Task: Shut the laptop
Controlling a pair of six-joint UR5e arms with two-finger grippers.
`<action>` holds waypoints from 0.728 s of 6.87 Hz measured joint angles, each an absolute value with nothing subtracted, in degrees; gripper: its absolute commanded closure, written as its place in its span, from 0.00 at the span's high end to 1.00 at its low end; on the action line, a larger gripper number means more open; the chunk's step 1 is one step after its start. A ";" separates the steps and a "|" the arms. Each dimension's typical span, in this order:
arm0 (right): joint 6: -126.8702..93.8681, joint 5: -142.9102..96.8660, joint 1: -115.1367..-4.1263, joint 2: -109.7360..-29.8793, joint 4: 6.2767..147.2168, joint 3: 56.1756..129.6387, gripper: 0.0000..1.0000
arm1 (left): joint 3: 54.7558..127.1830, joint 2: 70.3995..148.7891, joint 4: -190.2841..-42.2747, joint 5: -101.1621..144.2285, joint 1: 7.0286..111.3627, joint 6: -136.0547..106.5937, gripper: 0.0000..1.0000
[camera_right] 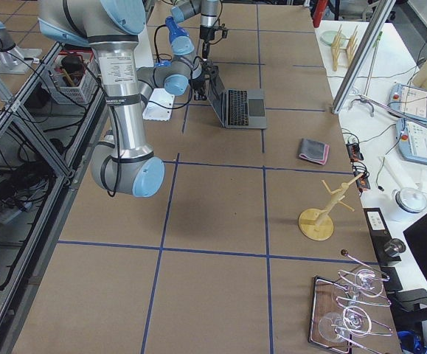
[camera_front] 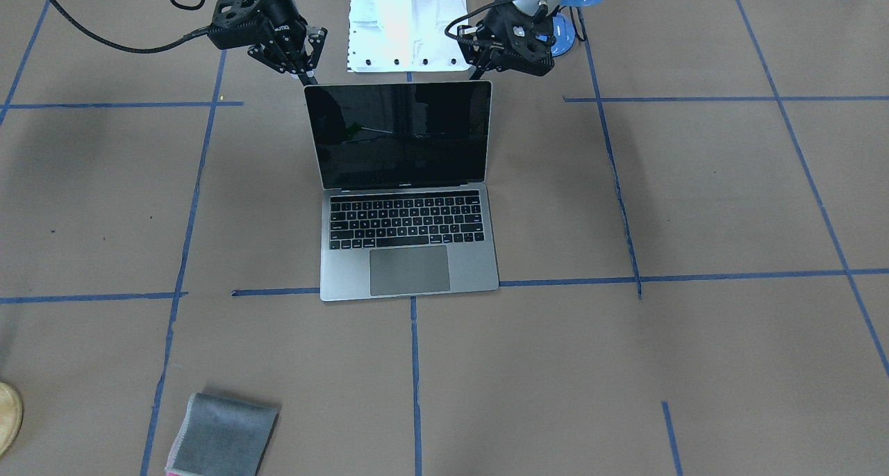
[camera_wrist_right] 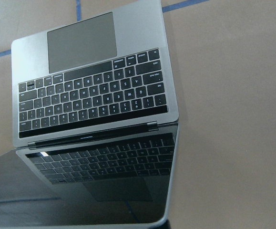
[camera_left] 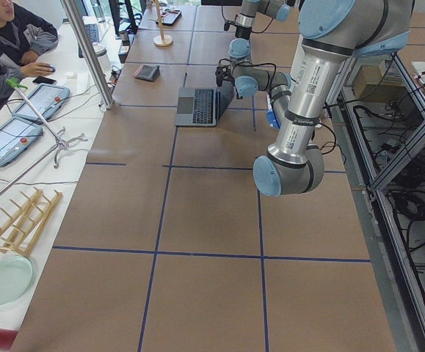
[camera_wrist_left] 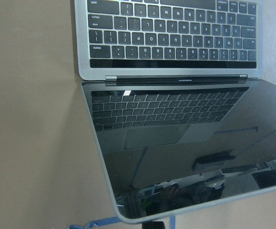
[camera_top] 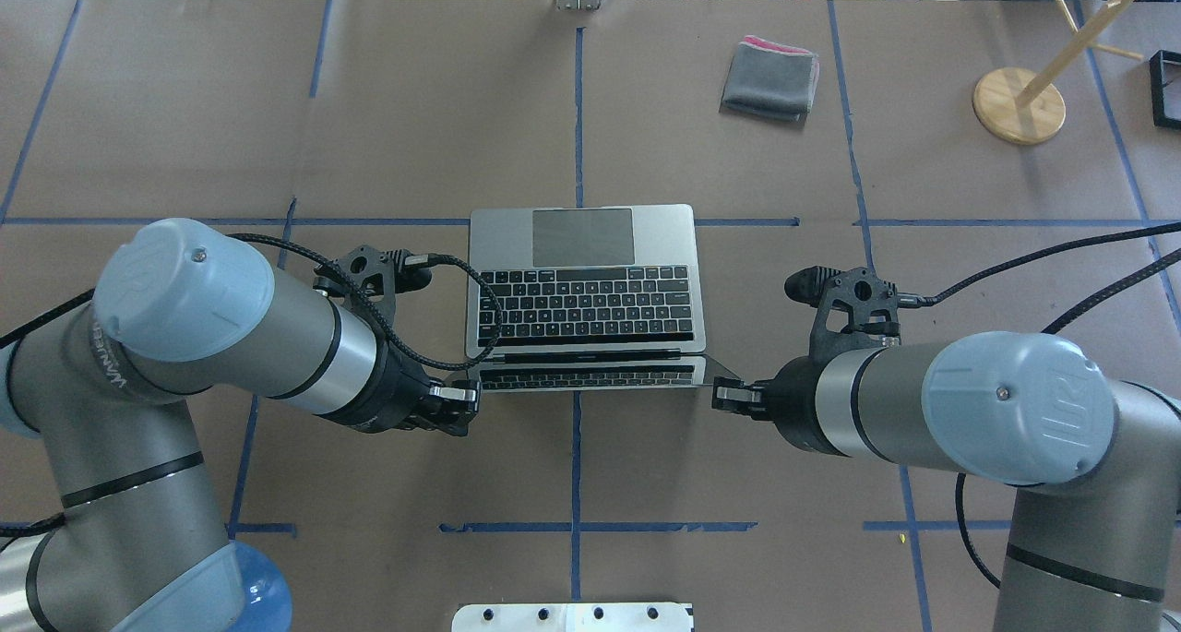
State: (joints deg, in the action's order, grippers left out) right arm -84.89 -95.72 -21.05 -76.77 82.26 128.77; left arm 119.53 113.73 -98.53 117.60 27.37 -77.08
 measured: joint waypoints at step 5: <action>-84.54 -95.87 -23.40 -73.94 82.29 125.70 0.00 | 118.11 115.54 -98.01 117.67 31.70 -77.08 0.00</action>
State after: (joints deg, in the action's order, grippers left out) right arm -84.54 -95.87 -23.40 -73.94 82.29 125.70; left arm 118.11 115.54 -98.01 117.67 31.70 -77.08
